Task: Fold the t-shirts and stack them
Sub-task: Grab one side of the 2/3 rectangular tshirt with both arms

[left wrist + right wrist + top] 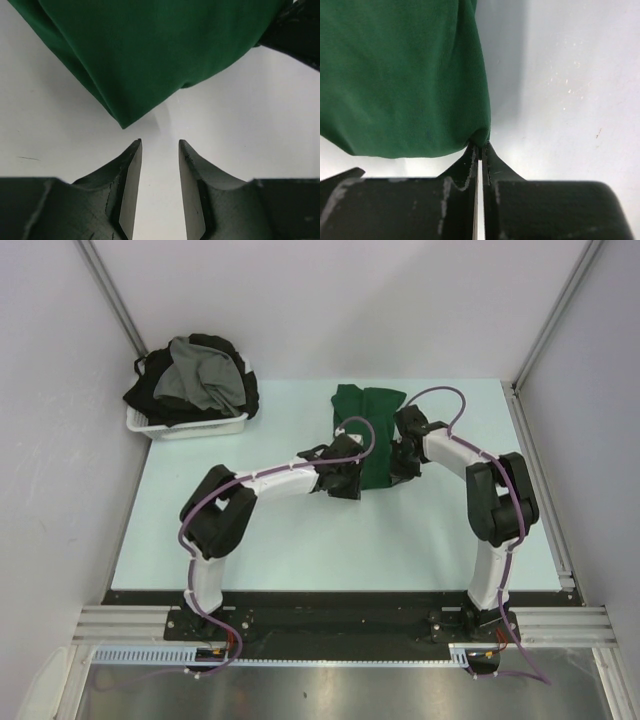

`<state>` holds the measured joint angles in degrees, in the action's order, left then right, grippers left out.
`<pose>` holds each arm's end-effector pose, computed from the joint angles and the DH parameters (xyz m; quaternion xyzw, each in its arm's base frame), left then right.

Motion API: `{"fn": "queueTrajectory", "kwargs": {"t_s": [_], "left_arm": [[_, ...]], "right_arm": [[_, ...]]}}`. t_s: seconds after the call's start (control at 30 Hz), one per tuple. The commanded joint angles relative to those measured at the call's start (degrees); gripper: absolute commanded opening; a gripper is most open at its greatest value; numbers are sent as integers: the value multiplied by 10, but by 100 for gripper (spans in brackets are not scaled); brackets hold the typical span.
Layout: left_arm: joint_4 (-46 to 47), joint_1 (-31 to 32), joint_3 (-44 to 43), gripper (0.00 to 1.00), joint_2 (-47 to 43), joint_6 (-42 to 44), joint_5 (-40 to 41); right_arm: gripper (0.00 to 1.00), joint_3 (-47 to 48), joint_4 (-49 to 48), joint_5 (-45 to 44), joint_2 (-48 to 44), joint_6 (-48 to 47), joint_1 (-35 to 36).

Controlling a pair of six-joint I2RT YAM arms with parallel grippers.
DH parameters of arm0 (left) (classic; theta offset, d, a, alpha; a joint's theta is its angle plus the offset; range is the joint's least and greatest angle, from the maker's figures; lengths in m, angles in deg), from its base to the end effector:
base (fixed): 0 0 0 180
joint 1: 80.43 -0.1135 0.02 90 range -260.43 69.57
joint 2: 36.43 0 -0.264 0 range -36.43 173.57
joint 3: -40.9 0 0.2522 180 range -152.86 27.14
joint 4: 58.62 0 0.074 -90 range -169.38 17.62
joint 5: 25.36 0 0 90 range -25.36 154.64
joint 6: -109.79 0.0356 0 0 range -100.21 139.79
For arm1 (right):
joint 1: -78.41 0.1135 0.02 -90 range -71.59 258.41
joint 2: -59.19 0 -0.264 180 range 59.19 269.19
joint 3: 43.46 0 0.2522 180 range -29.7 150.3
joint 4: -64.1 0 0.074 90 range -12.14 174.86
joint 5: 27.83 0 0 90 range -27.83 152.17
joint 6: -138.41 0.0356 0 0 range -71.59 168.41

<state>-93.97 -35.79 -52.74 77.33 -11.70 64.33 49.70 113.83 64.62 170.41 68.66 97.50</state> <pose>0.3025 -0.2990 0.1781 0.1101 0.9486 -0.1850 0.2321 0.3744 0.1312 0.1800 0.0058 0.9810 0.0846 0.1743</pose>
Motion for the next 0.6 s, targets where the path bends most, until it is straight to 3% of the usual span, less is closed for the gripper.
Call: {"fn": "queueTrajectory", "kwargs": {"t_s": [0.0, 0.57], "left_arm": [[15, 4, -31, 41, 9, 22, 45], [-39, 4, -69, 43, 49, -2, 108]], "right_arm": [[0, 1, 12, 5, -28, -10, -1], [0, 1, 11, 11, -24, -12, -1]]}}
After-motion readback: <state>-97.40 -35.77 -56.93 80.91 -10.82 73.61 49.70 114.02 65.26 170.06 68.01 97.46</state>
